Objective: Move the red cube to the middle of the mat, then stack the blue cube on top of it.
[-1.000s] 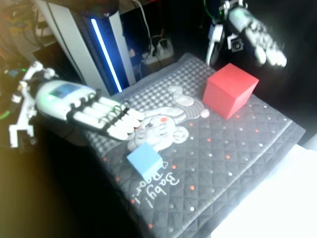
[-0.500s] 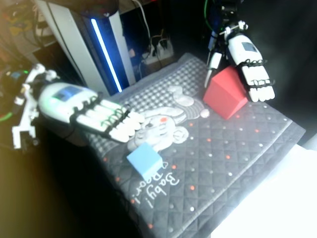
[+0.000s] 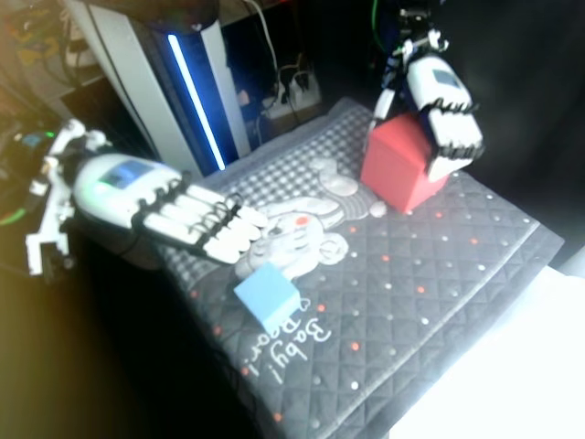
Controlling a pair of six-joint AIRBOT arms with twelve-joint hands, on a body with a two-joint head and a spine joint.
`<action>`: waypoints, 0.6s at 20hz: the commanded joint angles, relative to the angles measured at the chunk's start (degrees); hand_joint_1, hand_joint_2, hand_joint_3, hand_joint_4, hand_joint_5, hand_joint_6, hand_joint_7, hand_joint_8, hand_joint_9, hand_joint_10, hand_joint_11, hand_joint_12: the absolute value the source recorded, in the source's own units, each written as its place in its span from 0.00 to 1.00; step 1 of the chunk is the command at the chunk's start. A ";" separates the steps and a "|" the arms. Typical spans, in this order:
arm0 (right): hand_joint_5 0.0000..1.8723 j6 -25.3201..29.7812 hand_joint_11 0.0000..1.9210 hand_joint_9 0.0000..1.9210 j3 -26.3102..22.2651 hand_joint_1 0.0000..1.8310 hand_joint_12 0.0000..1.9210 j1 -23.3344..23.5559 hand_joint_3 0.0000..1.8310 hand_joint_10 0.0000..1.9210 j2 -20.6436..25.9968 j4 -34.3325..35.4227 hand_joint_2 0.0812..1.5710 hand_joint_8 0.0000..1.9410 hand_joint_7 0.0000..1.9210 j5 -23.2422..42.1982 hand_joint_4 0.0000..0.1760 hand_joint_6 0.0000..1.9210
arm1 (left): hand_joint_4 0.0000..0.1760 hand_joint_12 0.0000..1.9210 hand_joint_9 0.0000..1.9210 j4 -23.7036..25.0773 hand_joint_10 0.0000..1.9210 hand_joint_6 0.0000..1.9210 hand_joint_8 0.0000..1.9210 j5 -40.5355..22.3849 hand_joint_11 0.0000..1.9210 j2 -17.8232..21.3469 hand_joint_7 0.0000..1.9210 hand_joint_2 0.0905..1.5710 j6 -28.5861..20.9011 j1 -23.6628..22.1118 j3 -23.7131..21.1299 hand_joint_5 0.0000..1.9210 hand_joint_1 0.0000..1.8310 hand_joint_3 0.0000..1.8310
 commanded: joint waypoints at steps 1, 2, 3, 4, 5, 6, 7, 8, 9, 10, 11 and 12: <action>0.00 -0.06 0.01 0.00 0.28 0.25 0.01 0.39 0.00 0.00 0.13 -0.32 0.80 0.00 0.00 6.90 0.00 0.00 | 0.45 1.00 0.00 1.76 0.92 0.91 0.83 -9.41 0.00 -0.43 0.00 0.66 -0.44 -1.59 -0.45 0.00 0.65 0.00; 0.00 -0.06 0.00 0.00 0.30 0.24 0.15 0.39 0.00 0.00 0.09 -0.30 0.81 0.00 0.00 6.91 0.00 0.00 | 0.25 1.00 0.00 2.64 0.89 0.86 0.79 -9.39 0.00 -1.22 0.00 0.67 -0.82 -2.45 -0.33 0.02 0.64 0.01; 0.00 -0.06 0.00 0.00 0.31 0.24 0.27 0.39 0.00 0.00 0.06 -0.27 0.81 0.00 0.00 6.91 0.00 0.00 | 0.26 0.91 0.00 3.21 0.81 0.76 0.78 -8.94 0.00 -2.10 0.00 0.67 -1.30 -3.26 0.03 0.07 0.63 0.01; 0.00 -0.06 0.00 0.00 0.31 0.24 0.23 0.39 0.00 0.00 0.00 -0.25 0.82 0.00 0.00 6.91 0.00 0.00 | 0.27 0.98 0.00 3.92 0.94 0.84 0.87 -7.53 0.00 -3.77 0.01 0.66 -2.30 -4.43 1.17 0.07 0.65 0.00; 0.00 -0.06 0.00 0.00 0.32 0.24 0.23 0.39 0.00 0.00 -0.06 -0.24 0.82 0.00 0.00 6.91 0.00 0.00 | 0.27 0.98 0.00 4.28 0.94 0.84 0.87 -6.67 0.00 -5.03 0.01 0.66 -3.24 -5.06 2.07 0.07 0.65 0.00; 0.00 -0.06 0.00 0.00 0.38 0.26 0.15 0.33 0.00 0.00 -0.12 -0.21 0.83 0.00 0.00 6.91 0.00 0.00 | 0.22 1.00 0.00 4.53 0.98 0.89 0.89 -5.36 0.00 -6.77 0.00 0.66 -4.25 -5.93 3.36 0.06 0.66 0.00; 0.00 -0.06 0.00 0.00 0.40 0.27 0.10 0.25 0.00 0.00 -0.13 -0.15 0.83 0.00 0.00 6.92 0.00 0.00 | 0.11 1.00 0.00 4.50 0.95 0.88 0.86 -4.01 0.00 -8.53 0.01 0.66 -4.85 -6.72 4.60 0.08 0.67 0.00; 0.00 -0.06 0.00 0.00 0.39 0.28 0.09 0.15 0.00 0.00 -0.12 -0.05 0.83 0.00 0.00 6.93 0.00 0.00 | 0.00 1.00 0.00 4.50 0.93 0.82 0.82 -2.42 0.00 -10.49 0.05 0.65 -5.52 -7.64 6.01 0.11 0.66 0.00; 0.00 -0.06 0.00 0.00 0.39 0.30 0.06 0.08 0.00 0.00 -0.12 -0.01 0.82 0.00 0.00 6.93 0.00 0.00 | 0.00 1.00 0.00 4.51 0.94 0.77 0.81 -0.93 0.00 -12.00 0.05 0.64 -5.92 -8.39 6.99 0.12 0.67 0.00; 0.00 -0.06 0.00 0.00 0.40 0.30 0.10 0.00 0.00 0.00 -0.12 0.06 0.83 0.00 0.00 6.93 0.00 0.00 | 0.00 1.00 0.00 4.21 0.95 0.76 0.83 2.23 0.00 -14.35 0.04 0.63 -6.04 -9.23 8.90 0.11 0.65 0.00; 0.00 -0.06 0.00 0.00 0.40 0.30 0.11 -0.03 0.00 0.00 -0.13 0.09 0.83 0.00 0.00 6.93 0.00 0.00 | 0.00 1.00 0.00 4.20 0.95 0.72 0.84 4.13 0.00 -15.81 0.01 0.62 -6.94 -9.30 10.28 0.10 0.59 0.00; 0.00 -0.06 0.00 0.00 0.41 0.28 0.11 -0.03 0.00 0.00 -0.15 0.10 0.83 0.00 0.00 6.93 0.00 0.00 | 0.00 1.00 0.00 4.41 0.89 0.65 0.79 5.43 0.00 -17.00 0.00 0.61 -8.47 -9.16 11.47 0.08 0.54 0.00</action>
